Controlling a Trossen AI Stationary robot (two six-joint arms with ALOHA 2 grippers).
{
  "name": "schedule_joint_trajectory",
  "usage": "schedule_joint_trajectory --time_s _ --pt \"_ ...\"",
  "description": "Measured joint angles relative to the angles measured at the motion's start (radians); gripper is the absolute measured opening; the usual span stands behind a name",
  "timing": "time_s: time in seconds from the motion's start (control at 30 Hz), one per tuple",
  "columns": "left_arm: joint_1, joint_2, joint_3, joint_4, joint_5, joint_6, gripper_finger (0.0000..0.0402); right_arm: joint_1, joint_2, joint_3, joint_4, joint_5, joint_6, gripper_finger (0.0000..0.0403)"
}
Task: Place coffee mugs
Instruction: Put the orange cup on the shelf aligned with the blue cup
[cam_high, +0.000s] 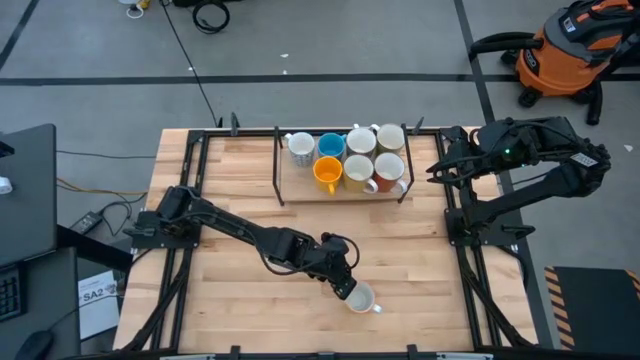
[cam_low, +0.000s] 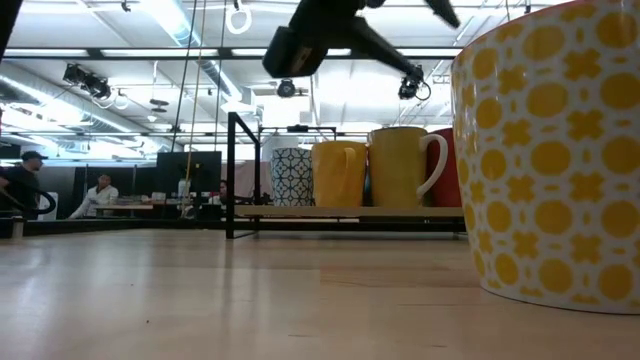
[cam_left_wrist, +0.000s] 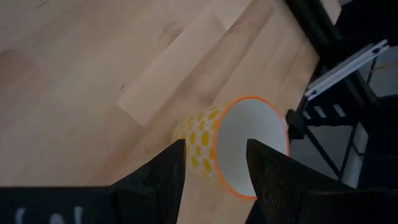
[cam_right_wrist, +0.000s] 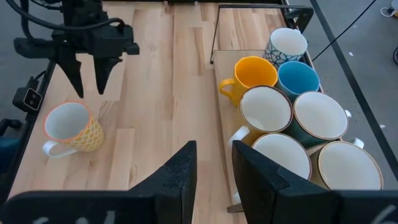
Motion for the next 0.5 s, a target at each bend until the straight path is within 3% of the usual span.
schedule_joint_trajectory --time_s 0.5 --pt "-0.018 0.081 0.002 0.045 0.002 0.006 0.0176 0.000 0.001 0.000 0.000 -0.003 0.000 0.0107"
